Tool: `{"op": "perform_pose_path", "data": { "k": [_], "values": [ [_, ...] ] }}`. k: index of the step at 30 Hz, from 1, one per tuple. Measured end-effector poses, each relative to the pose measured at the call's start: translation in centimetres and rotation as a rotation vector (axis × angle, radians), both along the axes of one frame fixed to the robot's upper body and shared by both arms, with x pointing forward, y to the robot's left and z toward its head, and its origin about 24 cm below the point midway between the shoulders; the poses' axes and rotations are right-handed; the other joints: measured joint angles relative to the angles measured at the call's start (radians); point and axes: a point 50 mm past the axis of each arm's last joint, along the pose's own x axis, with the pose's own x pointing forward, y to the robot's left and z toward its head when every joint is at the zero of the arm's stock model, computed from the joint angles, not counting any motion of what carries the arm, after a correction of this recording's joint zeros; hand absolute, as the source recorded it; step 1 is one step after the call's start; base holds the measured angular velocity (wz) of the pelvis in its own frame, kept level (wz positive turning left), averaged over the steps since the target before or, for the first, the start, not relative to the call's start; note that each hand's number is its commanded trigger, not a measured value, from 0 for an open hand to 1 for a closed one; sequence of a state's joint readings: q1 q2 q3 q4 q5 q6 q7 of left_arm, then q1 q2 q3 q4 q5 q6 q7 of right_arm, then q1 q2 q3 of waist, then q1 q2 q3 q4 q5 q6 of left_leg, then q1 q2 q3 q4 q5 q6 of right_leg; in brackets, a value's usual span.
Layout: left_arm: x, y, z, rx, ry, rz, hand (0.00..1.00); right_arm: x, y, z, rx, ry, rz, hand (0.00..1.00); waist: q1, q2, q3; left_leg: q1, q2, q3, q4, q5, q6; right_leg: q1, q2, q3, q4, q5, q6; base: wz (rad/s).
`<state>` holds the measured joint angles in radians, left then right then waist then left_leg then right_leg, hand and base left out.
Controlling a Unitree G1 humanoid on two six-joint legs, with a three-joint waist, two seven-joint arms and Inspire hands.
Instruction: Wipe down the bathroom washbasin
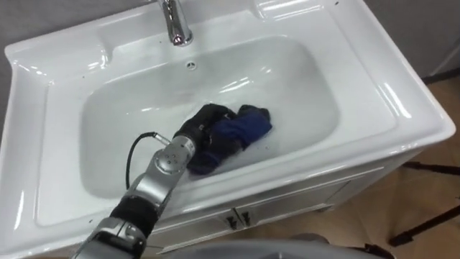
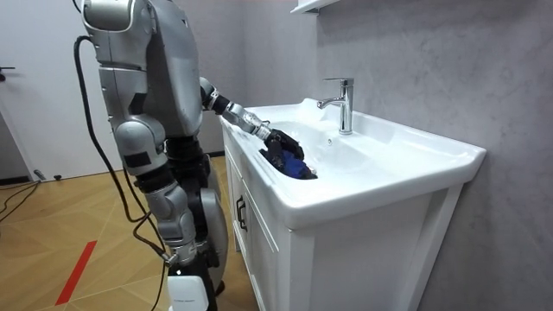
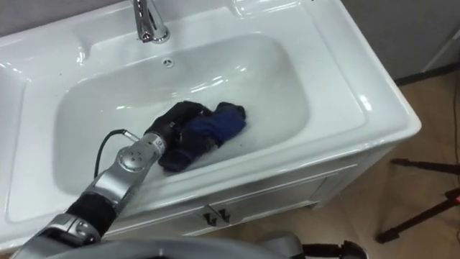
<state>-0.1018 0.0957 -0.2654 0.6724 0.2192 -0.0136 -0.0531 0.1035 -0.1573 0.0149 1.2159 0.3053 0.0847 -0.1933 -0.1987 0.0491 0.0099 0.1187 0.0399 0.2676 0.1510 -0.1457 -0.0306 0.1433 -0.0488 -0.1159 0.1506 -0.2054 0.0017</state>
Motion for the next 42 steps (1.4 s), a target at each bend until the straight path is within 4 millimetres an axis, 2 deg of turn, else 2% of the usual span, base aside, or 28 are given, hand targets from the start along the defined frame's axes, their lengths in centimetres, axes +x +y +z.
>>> {"op": "perform_pose_path", "data": {
  "k": [3,7,10,12,14,15,18,22,24,26,28,30,32,37,42],
  "values": [
    [0.0,0.6,0.1,0.094,-0.030,-0.038,1.00,0.0,0.0,0.0,-0.002,-0.003,0.006,0.00,0.014,0.001,-0.0006,0.005,0.000,-0.004,0.000,0.000,0.000,0.001,-0.001,-0.001,0.001,-0.004,0.000,0.03],
    [-0.1,1.9,0.0,0.177,-0.045,-0.035,1.00,-0.2,-0.3,0.1,-0.009,-0.004,-0.011,0.00,0.012,0.006,-0.0049,0.002,0.000,-0.018,0.000,0.000,0.000,0.003,-0.001,-0.016,0.003,-0.005,0.001,0.08],
    [-0.8,4.9,-0.1,0.311,-0.060,0.011,1.00,-0.5,-0.9,0.2,-0.032,0.027,0.026,0.00,0.016,0.009,-0.0131,-0.003,0.002,-0.022,0.000,0.000,0.000,0.000,0.003,-0.024,0.004,-0.005,-0.002,0.05],
    [-2.2,8.6,0.0,0.534,-0.096,0.032,1.00,-0.7,-1.5,0.4,-0.065,0.063,0.081,0.00,0.019,0.015,-0.0245,-0.001,0.004,-0.021,-0.001,0.000,0.000,0.001,0.005,-0.022,0.003,-0.006,-0.004,-0.02],
    [-2.7,10.2,0.4,0.684,-0.147,0.019,1.00,-1.1,-2.2,0.6,-0.098,0.104,0.135,0.00,0.043,0.022,-0.0257,0.010,0.004,-0.021,-0.004,0.000,0.000,0.008,0.005,-0.018,0.003,-0.005,-0.006,-0.08],
    [-3.3,10.5,0.3,0.755,-0.176,0.000,1.00,-1.3,-2.7,0.7,-0.121,0.134,0.172,0.00,0.044,0.026,-0.0280,0.018,0.004,-0.021,-0.006,0.000,0.000,0.017,0.005,-0.018,0.001,-0.006,-0.006,-0.07],
    [-4.7,10.4,-0.1,0.847,-0.220,-0.036,1.00,-1.5,-3.4,0.9,-0.151,0.161,0.187,0.00,0.045,0.029,-0.0308,0.029,0.008,-0.021,-0.007,0.000,0.000,0.020,0.009,-0.013,0.004,-0.008,-0.010,-0.13],
    [-5.8,10.6,-0.3,0.946,-0.248,-0.074,1.00,-2.4,-3.9,1.1,-0.163,0.209,0.159,0.00,0.069,0.036,-0.0375,0.033,0.021,-0.022,-0.005,-0.003,-0.006,0.018,0.021,0.002,0.003,-0.006,-0.022,-0.23],
    [-6.6,10.8,-0.6,0.963,-0.241,-0.050,1.00,-2.7,-4.5,1.4,-0.176,0.212,0.112,0.00,0.070,0.049,-0.0446,0.036,0.024,-0.023,-0.002,-0.003,-0.006,0.015,0.022,0.005,0.004,-0.009,-0.027,-0.05],
    [-7.3,10.9,-0.8,0.963,-0.230,-0.027,1.00,-2.7,-4.9,1.5,-0.184,0.210,0.095,0.00,0.072,0.056,-0.0481,0.042,0.024,-0.029,-0.002,-0.003,-0.006,0.018,0.023,0.008,0.010,-0.012,-0.032,-0.09],
    [-7.5,10.9,-0.9,0.956,-0.221,0.002,1.00,-2.6,-5.0,1.6,-0.186,0.206,0.073,0.00,0.079,0.057,-0.0476,0.046,0.025,-0.044,-0.002,-0.002,-0.008,0.026,0.025,0.007,0.020,-0.014,-0.035,-0.06],
    [-7.5,10.8,-0.8,0.954,-0.232,0.016,1.00,-2.7,-5.3,1.7,-0.196,0.206,0.053,0.00,0.110,0.057,-0.0475,0.053,0.026,-0.052,-0.002,-0.001,-0.008,0.034,0.027,0.007,0.019,-0.018,-0.040,-0.04],
    [-7.4,10.7,-0.7,0.953,-0.244,0.023,1.00,-2.2,-5.4,1.8,-0.206,0.186,0.058,0.00,0.127,0.058,-0.0473,0.053,0.030,-0.053,-0.002,-0.001,-0.009,0.034,0.030,0.004,0.019,-0.019,-0.041,0.03],
    [-7.5,10.6,-0.8,0.948,-0.243,0.033,1.00,-1.6,-5.7,2.0,-0.222,0.143,0.070,0.00,0.142,0.056,-0.0472,0.072,0.035,-0.057,-0.002,-0.002,-0.010,0.051,0.034,-0.009,0.018,-0.033,-0.052,0.04],
    [-7.8,10.8,-0.9,0.933,-0.221,0.063,1.00,-2.7,-5.9,2.0,-0.225,0.170,0.064,0.00,0.147,0.053,-0.0463,0.087,0.040,-0.057,-0.003,-0.002,-0.010,0.070,0.033,-0.015,0.020,-0.043,-0.063,0.03]
  ]
}}
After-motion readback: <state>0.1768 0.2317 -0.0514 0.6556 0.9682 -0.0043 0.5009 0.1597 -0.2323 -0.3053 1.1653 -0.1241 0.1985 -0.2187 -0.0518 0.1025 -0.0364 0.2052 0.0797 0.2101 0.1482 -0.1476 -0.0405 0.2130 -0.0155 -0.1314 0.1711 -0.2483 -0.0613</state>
